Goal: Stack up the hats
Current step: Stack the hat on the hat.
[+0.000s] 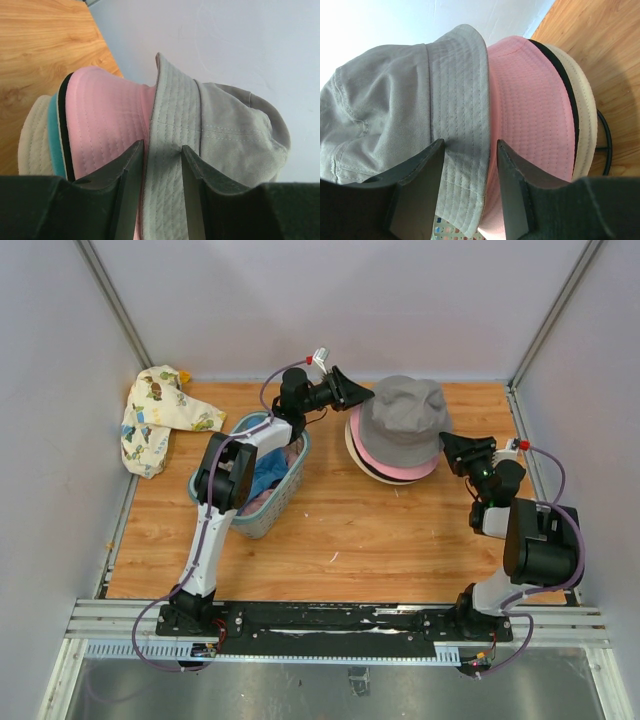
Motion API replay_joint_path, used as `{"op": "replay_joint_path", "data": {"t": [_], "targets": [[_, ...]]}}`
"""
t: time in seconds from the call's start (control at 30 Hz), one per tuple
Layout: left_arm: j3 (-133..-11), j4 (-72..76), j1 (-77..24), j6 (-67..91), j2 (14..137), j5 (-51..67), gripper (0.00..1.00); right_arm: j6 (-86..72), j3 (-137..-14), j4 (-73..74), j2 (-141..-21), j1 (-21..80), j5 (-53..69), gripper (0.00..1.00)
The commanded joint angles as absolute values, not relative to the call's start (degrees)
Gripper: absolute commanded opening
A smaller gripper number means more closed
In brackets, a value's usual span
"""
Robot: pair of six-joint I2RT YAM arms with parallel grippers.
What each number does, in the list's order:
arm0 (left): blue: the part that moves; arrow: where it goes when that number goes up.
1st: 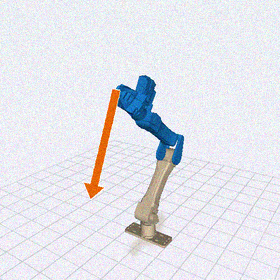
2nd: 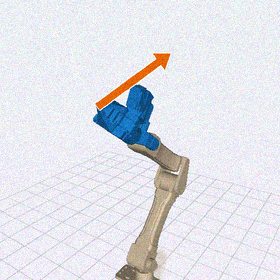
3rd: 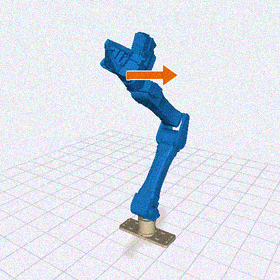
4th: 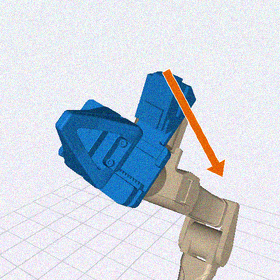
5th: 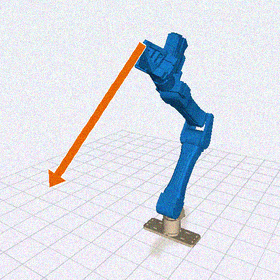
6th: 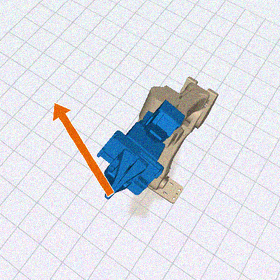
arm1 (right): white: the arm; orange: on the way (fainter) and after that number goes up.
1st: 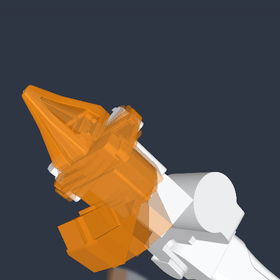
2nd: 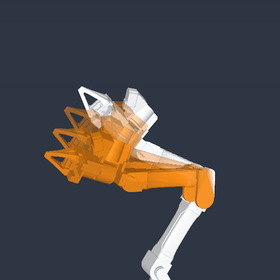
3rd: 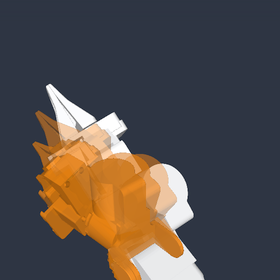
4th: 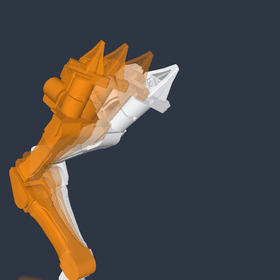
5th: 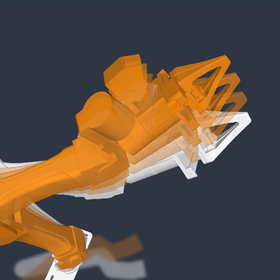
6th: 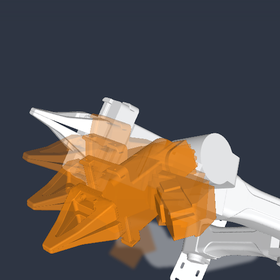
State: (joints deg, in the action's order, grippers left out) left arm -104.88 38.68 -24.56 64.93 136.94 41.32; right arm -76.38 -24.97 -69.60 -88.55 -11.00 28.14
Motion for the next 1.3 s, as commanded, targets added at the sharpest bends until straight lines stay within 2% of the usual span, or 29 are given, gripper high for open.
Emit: {"op": "replay_joint_path", "data": {"t": [0.0, 0.2, 0.27, 0.47, 0.63, 0.93, 1.27], "targets": [[-104.9, 43.9, -25.0, 67.4, 138.2, 43.2, 0.38, -79.5, -26.5, -77.3, -91.0, -10.3, 29.2, 0.46], [-104.0, 45.3, -25.0, 68.2, 138.2, 43.5, 0.12, -80.7, -27.1, -79.5, -92.9, -10.3, 29.4, 0.39], [-102.9, 45.6, -24.9, 68.2, 137.8, 43.3, 0.08, -80.7, -27.3, -79.7, -93.2, -10.3, 29.3, 0.34], [-98.2, 44.5, -24.8, 66.6, 135.4, 41.4, 0.05, -80.4, -28.4, -79.3, -94.4, -10.3, 29.5, 0.17], [-94.0, 41.9, -24.5, 64.2, 132.2, 39.4, 0.02, -80.5, -29.2, -79.6, -95.9, -10.6, 29.7, 0.08], [-93.9, 26.9, -24.3, 53.5, 127.8, 34.0, 0.01, -81.4, -30.8, -80.3, -99.2, -11.6, 31.2, 0.02], [-101.1, 7.1, -25.0, 41.8, 128.0, 27.6, 0.00, -77.2, -31.5, -72.2, -99.3, -11.7, 31.1, 0.00]]}}
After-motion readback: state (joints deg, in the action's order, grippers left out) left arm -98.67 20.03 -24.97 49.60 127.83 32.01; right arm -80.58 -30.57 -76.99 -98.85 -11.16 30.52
